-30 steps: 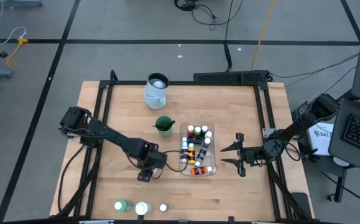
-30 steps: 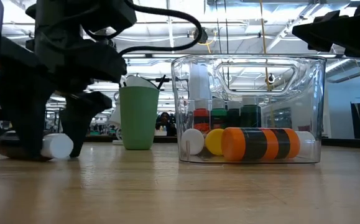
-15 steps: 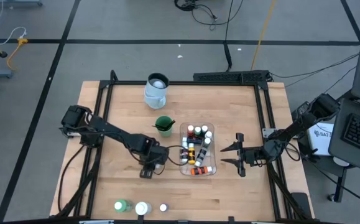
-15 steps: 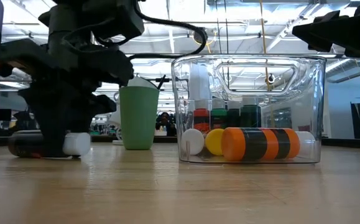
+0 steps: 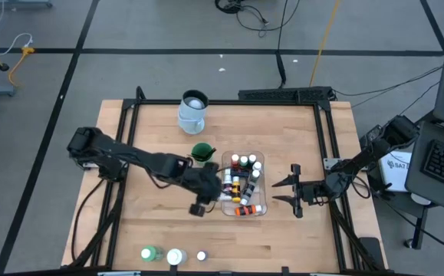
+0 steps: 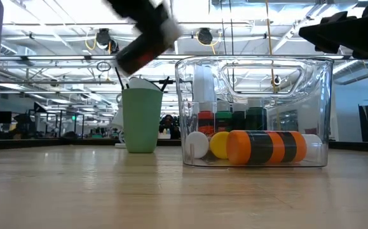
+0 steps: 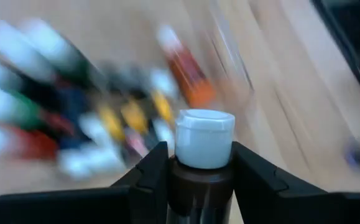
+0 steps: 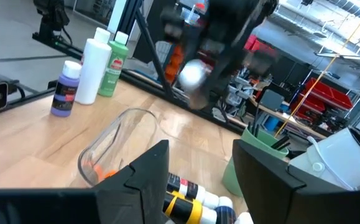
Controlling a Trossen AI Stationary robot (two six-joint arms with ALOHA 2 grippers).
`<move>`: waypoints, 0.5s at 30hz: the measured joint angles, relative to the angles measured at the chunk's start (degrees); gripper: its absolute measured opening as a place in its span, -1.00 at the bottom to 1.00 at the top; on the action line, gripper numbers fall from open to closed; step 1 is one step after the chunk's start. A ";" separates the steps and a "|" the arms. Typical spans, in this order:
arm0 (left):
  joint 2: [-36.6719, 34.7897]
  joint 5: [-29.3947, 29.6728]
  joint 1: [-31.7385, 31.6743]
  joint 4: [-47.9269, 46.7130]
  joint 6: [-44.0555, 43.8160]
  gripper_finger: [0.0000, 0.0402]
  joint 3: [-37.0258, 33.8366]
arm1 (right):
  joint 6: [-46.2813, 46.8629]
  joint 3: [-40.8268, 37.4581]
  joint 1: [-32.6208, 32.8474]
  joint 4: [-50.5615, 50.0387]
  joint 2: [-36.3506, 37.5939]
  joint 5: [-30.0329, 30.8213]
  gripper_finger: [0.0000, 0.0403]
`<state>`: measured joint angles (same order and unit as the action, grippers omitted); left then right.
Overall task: Pick & Place Paint Supplies
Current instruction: Put the small brown paint bottle into the transparent bin
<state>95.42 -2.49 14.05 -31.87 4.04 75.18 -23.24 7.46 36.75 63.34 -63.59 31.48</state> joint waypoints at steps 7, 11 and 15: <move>-1.88 9.70 1.41 28.50 6.05 -0.38 0.29 | -0.01 0.00 0.07 -0.48 -0.02 -0.01 -0.16; -0.24 6.26 0.81 41.60 10.56 -0.38 -1.81 | -0.13 0.00 0.09 -1.05 -0.02 -0.01 -0.16; 3.28 4.84 -0.46 52.68 13.99 -0.38 -5.11 | -0.37 0.00 0.09 -1.47 -0.02 -0.01 -0.16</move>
<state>98.70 2.35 13.59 20.81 18.03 70.08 -23.62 7.46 36.84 61.87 -63.61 31.46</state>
